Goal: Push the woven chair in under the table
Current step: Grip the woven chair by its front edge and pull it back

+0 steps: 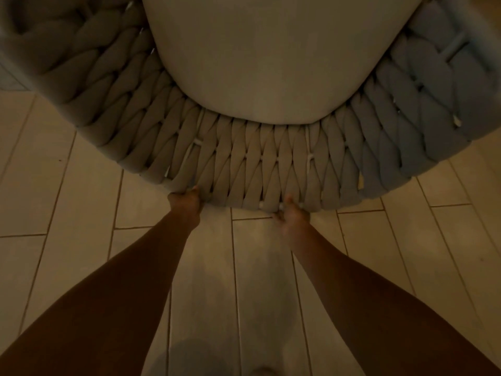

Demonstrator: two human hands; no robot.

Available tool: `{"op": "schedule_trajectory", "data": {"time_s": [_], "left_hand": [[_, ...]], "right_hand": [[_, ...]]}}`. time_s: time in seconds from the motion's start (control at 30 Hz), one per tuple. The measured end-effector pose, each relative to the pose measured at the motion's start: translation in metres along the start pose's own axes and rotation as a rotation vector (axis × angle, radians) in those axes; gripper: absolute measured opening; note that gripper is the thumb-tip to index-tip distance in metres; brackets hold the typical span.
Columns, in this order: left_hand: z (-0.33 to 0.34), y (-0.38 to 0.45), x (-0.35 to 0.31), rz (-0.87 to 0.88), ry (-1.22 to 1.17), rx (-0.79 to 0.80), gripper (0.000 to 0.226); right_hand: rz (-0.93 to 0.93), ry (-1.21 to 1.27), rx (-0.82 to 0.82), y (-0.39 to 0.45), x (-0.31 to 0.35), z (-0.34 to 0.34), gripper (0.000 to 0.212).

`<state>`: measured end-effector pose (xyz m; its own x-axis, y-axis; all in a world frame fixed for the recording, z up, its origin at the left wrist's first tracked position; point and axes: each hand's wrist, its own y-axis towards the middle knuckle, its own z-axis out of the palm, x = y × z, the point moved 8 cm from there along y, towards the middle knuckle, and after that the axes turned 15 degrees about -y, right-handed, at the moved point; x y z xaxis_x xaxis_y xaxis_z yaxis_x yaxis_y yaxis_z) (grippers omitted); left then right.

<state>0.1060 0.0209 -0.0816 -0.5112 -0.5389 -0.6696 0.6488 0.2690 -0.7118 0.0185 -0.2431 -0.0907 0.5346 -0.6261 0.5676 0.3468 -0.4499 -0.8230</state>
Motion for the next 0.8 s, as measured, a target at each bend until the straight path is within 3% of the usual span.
{"op": "schedule_trajectory", "data": {"time_s": [0.2, 0.43, 0.8], "left_hand": [[0.001, -0.01, 0.002, 0.024, -0.099, 0.004, 0.051], [0.0, -0.03, -0.007, 0.021, -0.1, -0.04, 0.051], [0.005, -0.074, -0.046, 0.07, -0.096, -0.024, 0.05]], "right_hand": [[-0.016, -0.02, -0.012, 0.001, 0.001, -0.004, 0.061], [-0.059, -0.153, -0.156, -0.013, 0.01, -0.009, 0.062], [-0.142, -0.154, -0.223, -0.066, 0.04, -0.011, 0.063]]}}
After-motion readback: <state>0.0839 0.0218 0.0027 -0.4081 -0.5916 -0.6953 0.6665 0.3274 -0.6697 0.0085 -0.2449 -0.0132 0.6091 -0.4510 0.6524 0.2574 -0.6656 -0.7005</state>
